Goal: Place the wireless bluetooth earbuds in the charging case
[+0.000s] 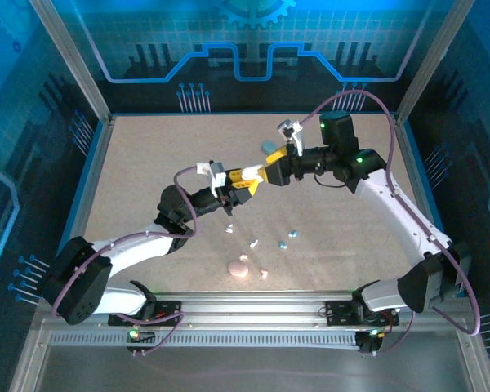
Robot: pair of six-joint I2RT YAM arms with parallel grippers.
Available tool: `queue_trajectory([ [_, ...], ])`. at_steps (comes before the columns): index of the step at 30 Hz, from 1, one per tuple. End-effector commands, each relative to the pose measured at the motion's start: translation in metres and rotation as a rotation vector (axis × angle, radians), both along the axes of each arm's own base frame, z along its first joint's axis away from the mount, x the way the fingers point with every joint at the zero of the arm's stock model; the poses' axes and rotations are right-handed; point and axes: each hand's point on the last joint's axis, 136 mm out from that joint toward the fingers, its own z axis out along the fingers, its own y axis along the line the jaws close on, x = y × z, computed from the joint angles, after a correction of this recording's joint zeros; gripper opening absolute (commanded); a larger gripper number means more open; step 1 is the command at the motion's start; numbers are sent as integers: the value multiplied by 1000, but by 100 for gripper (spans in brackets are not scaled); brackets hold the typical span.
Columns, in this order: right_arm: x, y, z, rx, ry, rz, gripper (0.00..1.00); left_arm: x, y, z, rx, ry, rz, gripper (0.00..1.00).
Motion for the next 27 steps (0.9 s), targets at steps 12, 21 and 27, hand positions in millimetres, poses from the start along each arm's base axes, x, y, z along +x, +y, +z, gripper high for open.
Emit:
queue_trajectory([
  [12,4,7,45,79,-67,-9,79,-9,9,7,8,-60,38,19],
  [21,48,-56,33,-3,-51,-402,73,-6,37,4,38,-84,215,19],
  [27,67,-57,-60,-170,200,-353,61,-20,56,20,71,-128,284,19],
])
